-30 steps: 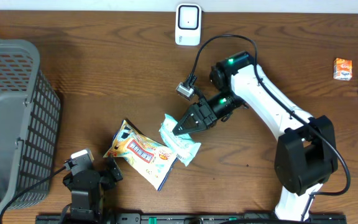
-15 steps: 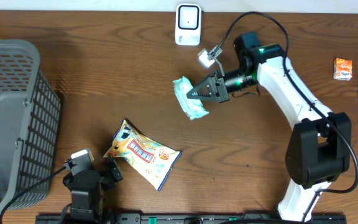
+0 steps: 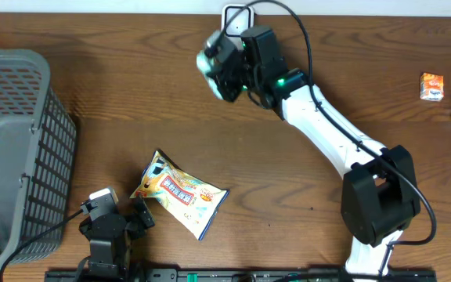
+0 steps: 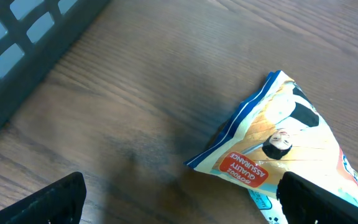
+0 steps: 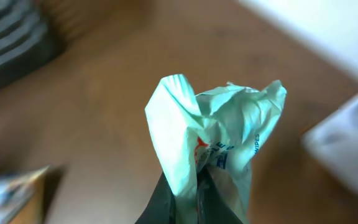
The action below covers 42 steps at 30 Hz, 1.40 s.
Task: Scan the item barcode
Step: 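Lift the green wipes pack up to the scanner window, then carry the green wipes pack to the right edge and release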
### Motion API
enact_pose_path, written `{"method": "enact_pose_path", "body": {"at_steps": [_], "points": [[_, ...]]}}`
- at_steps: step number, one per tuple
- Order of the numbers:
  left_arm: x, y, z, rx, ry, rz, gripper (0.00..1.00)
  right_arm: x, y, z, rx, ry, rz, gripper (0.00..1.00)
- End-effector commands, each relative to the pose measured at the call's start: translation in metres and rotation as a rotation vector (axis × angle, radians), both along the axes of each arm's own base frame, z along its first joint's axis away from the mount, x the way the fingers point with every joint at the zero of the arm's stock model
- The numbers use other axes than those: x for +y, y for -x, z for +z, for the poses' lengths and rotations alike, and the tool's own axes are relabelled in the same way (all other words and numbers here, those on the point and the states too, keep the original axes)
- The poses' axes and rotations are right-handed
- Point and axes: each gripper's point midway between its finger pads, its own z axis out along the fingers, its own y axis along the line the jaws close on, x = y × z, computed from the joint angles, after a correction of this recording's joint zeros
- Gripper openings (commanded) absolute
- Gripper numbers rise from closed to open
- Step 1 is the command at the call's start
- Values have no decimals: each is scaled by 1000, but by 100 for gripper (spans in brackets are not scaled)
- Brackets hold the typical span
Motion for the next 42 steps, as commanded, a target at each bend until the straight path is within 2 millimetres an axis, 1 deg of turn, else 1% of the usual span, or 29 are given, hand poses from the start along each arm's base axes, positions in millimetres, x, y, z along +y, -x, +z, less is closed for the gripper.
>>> {"method": "enact_pose_path", "body": {"at_steps": [1, 3, 6, 10, 12, 15, 19, 22, 25, 28, 30, 32, 33, 34, 37, 39, 42], "points": [[3, 11, -12, 70, -30, -7, 98, -20, -46, -1, -106, 47, -226, 1], [3, 11, -12, 70, -30, -7, 97, -20, -62, 1, -171, 55, -234, 1], [3, 11, -12, 70, -30, -7, 98, -20, -95, 1, -248, 68, -260, 1], [3, 11, -12, 70, -30, -7, 98, -22, -139, -4, -300, 94, -312, 1], [3, 11, -12, 70, -30, -7, 98, -26, -162, -7, -336, 118, -357, 1], [3, 11, -12, 70, -30, -7, 98, -30, -187, -11, -373, 142, -382, 1], [3, 11, -12, 70, -30, -7, 98, -35, -204, -21, -388, 131, -393, 1], [3, 11, -12, 70, -30, -7, 98, -42, -210, -26, -390, 133, -406, 1], [3, 11, -12, 70, -30, -7, 98, -53, -214, -25, -386, 135, -427, 1], [3, 11, -12, 70, -30, -7, 98, -80, -218, -10, -349, 132, -547, 1], [3, 11, -12, 70, -30, -7, 98, -108, -215, -1, -305, 167, -620, 1], [3, 11, -12, 70, -30, -7, 98, -140, -207, 6, -244, 220, -680, 1], [3, 11, -12, 70, -30, -7, 98, -161, -199, 8, -195, 252, -713, 1], [3, 11, -12, 70, -30, -7, 98, -191, -186, 13, -125, 295, -748, 1], [3, 11, -12, 70, -30, -7, 98, -250, -159, 14, 14, 368, -819, 1], [3, 11, -12, 70, -30, -7, 98, -289, -137, 6, 137, 390, -895, 1], [3, 11, -12, 70, -30, -7, 98, -347, -102, -16, 327, 438, -1003, 1]]}}
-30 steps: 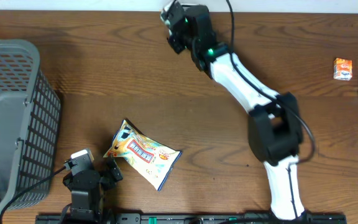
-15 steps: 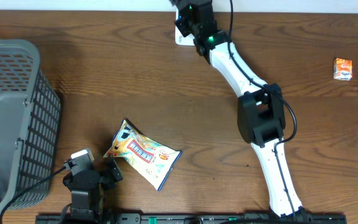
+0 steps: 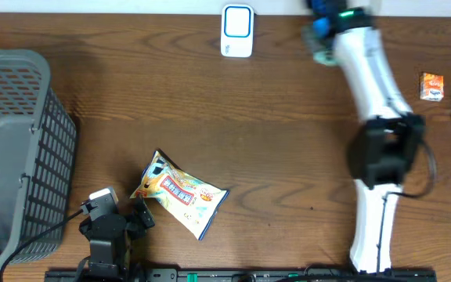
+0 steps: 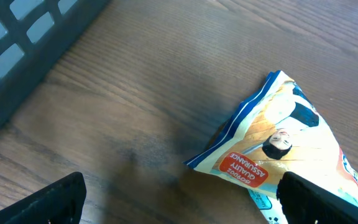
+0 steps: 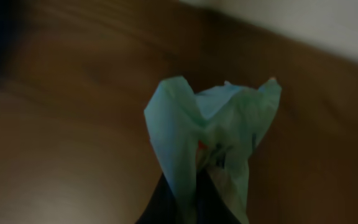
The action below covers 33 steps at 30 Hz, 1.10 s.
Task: Scan the item barcode
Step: 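Carry the green wipes pack to the right edge and release, then swing the right gripper over and grasp the yellow snack bag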
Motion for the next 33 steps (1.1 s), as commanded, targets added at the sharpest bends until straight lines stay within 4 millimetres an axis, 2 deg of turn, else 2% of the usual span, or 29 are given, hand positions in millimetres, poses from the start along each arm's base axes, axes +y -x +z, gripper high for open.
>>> {"method": "enact_pose_path", "body": {"at_steps": [1, 6, 8, 12, 16, 18, 19, 21, 23, 26, 31, 33], "points": [[3, 11, -12, 71, -30, -7, 98, -82, 29, 16, 54, -24, -252, 1], [3, 11, -12, 71, -30, -7, 98, -178, 73, -31, 184, -49, -544, 1], [3, 11, -12, 71, -30, -7, 98, -208, 92, -48, 221, -67, -641, 1], [3, 11, -12, 71, -30, -7, 98, -257, 120, -70, 242, -92, -784, 4], [3, 11, -12, 71, -30, -7, 98, -288, 135, -73, 233, -92, -865, 9], [3, 11, -12, 71, -30, -7, 98, -297, 137, -71, 222, -93, -883, 32], [3, 11, -12, 71, -30, -7, 98, -300, 140, -67, 213, -106, -920, 68], [3, 11, -12, 71, -30, -7, 98, -295, 139, -62, 204, -153, -948, 80], [3, 11, -12, 71, -30, -7, 98, -272, 130, -54, 201, -261, -910, 92], [3, 11, -12, 71, -30, -7, 98, -231, 118, -37, 202, -391, -816, 95], [3, 11, -12, 71, -30, -7, 98, -142, 97, -4, 211, -479, -520, 95], [3, 11, -12, 71, -30, -7, 98, -93, 92, 10, 219, -516, -328, 95]]}}
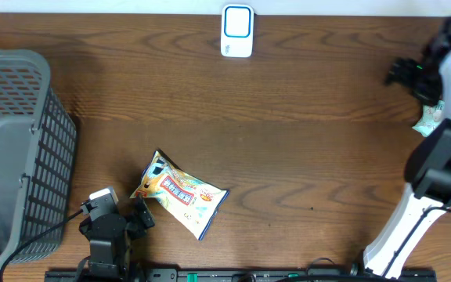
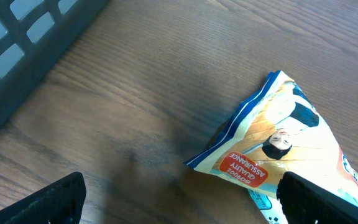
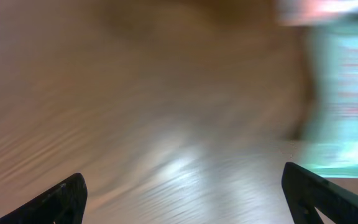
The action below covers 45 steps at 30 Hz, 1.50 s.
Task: Scan the item barcode
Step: 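Swing the right gripper over and grasp the yellow snack bag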
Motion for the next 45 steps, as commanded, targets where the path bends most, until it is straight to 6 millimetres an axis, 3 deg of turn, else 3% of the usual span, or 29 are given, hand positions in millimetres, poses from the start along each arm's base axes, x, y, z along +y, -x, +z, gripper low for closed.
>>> {"method": "enact_pose_path", "body": {"at_steps": [1, 5, 6, 8, 12, 15, 18, 21, 26, 29, 32, 35, 45], "points": [[3, 11, -12, 71, -30, -7, 98, 133, -17, 67, -194, -202, 438, 94], [3, 11, -12, 71, -30, -7, 98, 225, 14, 95, -234, -377, 759, 86], [3, 11, -12, 71, -30, -7, 98, 239, 23, 100, -237, -402, 822, 86], [3, 11, -12, 71, -30, -7, 98, 269, 45, 113, -250, -456, 968, 99], [3, 11, -12, 71, -30, -7, 98, 322, 86, 135, -311, -597, 1215, 99], [3, 11, -12, 71, -30, -7, 98, 352, 118, 138, -317, -711, 1328, 99], [3, 11, -12, 71, -30, -7, 98, 380, 158, 124, -320, -837, 1466, 99], [3, 11, -12, 71, -30, -7, 98, 403, 193, 98, -278, -937, 1534, 99], [3, 11, -12, 71, -30, -7, 98, 439, 241, 41, -174, -909, 1686, 99], [3, 11, -12, 71, -30, -7, 98, 452, 246, 11, -99, -726, 1730, 99], [3, 11, -12, 71, -30, -7, 98, 461, 236, -17, -41, -440, 1710, 99], [3, 11, -12, 71, -30, -7, 98, 471, 238, -31, -43, -251, 1742, 99], [3, 11, -12, 71, -30, -7, 98, 497, 284, -72, -76, -171, 1853, 99]]}}
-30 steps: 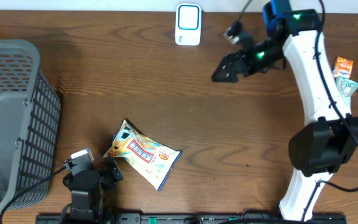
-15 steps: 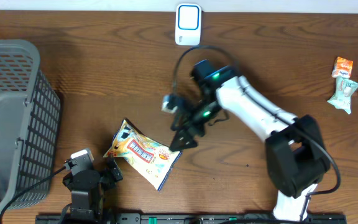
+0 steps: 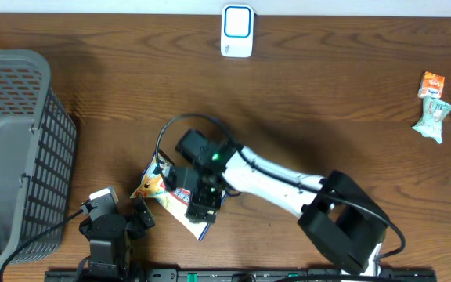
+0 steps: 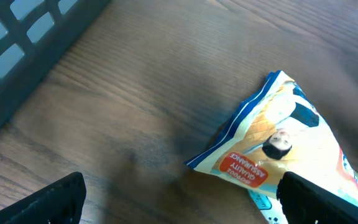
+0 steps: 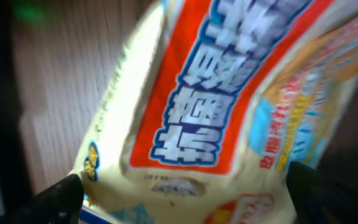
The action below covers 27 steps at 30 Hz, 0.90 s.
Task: Scan the item barcode
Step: 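Swing the right gripper over and grasp the yellow snack bag, then lift the yellow snack bag and turn it toward the scanner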
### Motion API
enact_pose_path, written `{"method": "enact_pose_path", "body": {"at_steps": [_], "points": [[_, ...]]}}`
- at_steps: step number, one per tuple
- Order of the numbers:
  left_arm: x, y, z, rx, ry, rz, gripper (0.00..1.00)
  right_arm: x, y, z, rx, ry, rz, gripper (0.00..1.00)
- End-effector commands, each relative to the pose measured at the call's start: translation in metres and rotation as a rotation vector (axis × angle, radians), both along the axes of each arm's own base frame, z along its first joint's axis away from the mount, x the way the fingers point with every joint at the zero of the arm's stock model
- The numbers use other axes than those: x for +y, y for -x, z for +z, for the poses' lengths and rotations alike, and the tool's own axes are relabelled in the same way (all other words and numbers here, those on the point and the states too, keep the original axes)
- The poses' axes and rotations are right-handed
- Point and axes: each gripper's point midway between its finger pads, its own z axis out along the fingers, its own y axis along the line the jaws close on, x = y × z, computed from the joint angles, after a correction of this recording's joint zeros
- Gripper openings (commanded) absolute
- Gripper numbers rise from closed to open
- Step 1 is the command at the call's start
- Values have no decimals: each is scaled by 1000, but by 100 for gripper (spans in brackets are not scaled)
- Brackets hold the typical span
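A yellow snack bag with an orange label lies flat on the wooden table near the front, and it fills the right wrist view. My right gripper hovers open just above it, fingertips wide apart at either side of the bag. The left gripper rests open just to the left of the bag, whose corner shows in its view. A white scanner stands at the table's back edge.
A grey mesh basket takes up the left side, its wall showing in the left wrist view. At the far right lie a green wipes pack, a small orange box and a blue bottle.
My right gripper was open at the far right edge beside the green pack; now it is open over the snack bag at the front left. The left arm has not moved.
My right gripper held the green wipes pack near the scanner, then held it further right along the back edge. Then it was open at the far right with the pack lying on the table. Now it is over the snack bag.
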Motion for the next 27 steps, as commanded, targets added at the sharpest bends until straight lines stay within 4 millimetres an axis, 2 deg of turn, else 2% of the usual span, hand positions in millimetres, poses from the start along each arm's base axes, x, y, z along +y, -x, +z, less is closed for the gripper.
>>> {"method": "enact_pose_path", "body": {"at_steps": [1, 4, 8, 10, 11, 12, 13, 14, 17, 18, 20, 21, 23, 26, 27], "points": [[3, 11, -12, 70, -29, -7, 98, 0, -1, -10, -34, 17, -62, 99], [3, 11, -12, 70, -29, -7, 97, 4, -3, -17, -33, -5, -129, 98], [3, 11, -12, 70, -29, -7, 98, 1, -18, -20, -56, 9, -231, 86], [3, 11, -12, 70, -29, -7, 98, -10, -36, -22, -107, 48, -291, 68], [3, 11, -12, 70, -29, -7, 98, -25, -52, -25, -148, 93, -351, 43], [3, 11, -12, 70, -29, -7, 98, -35, -61, -26, -166, 124, -390, 29], [3, 11, -12, 70, -29, -7, 98, -46, -70, -27, -177, 152, -426, 20], [3, 11, -12, 70, -29, -7, 98, -56, -76, -28, -182, 174, -452, 19], [3, 11, -12, 70, -29, -7, 98, -87, -96, -29, -184, 229, -530, 20], [3, 11, -12, 70, -29, -7, 98, -96, -103, -28, -192, 243, -553, 25], [3, 11, -12, 70, -29, -7, 98, -112, -114, -19, -202, 257, -559, 40], [3, 11, -12, 70, -29, -7, 98, -116, -118, -12, -206, 255, -560, 42], [3, 11, -12, 70, -29, -7, 98, -120, -126, 8, -225, 231, -577, 46], [3, 11, -12, 70, -29, -7, 98, -115, -136, 51, -272, 138, -601, 79], [3, 11, -12, 70, -29, -7, 98, -113, -138, 66, -297, 103, -607, 82]]}}
